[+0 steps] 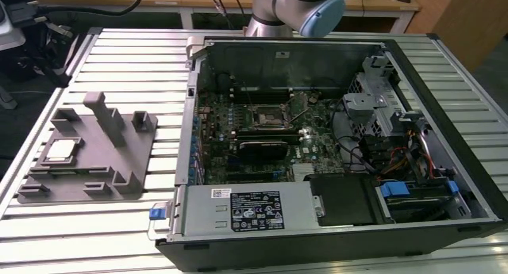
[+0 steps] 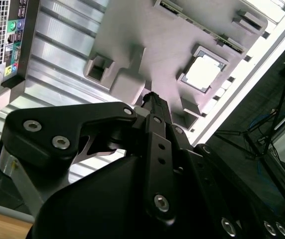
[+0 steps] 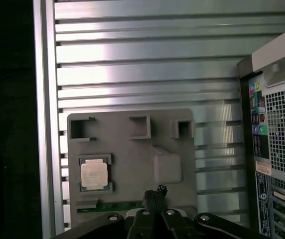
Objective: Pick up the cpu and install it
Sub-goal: 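Reach for the cpu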
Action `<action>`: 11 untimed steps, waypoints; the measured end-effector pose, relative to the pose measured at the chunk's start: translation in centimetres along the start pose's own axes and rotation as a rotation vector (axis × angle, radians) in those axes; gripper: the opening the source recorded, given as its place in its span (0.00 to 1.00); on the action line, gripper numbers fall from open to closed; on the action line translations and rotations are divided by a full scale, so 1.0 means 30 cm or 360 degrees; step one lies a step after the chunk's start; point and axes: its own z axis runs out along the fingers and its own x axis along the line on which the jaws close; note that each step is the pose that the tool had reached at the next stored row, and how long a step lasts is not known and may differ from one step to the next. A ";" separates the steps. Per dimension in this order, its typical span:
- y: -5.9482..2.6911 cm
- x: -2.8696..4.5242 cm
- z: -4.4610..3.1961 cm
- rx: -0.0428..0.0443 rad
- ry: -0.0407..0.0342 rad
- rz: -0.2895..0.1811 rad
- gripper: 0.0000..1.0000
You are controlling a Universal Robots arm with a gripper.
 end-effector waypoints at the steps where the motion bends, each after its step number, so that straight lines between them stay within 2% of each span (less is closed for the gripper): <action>1: -0.001 0.002 0.002 0.0000 0.0000 0.0000 0.11; 11: -0.015 0.021 0.024 0.0000 0.0000 0.0000 0.11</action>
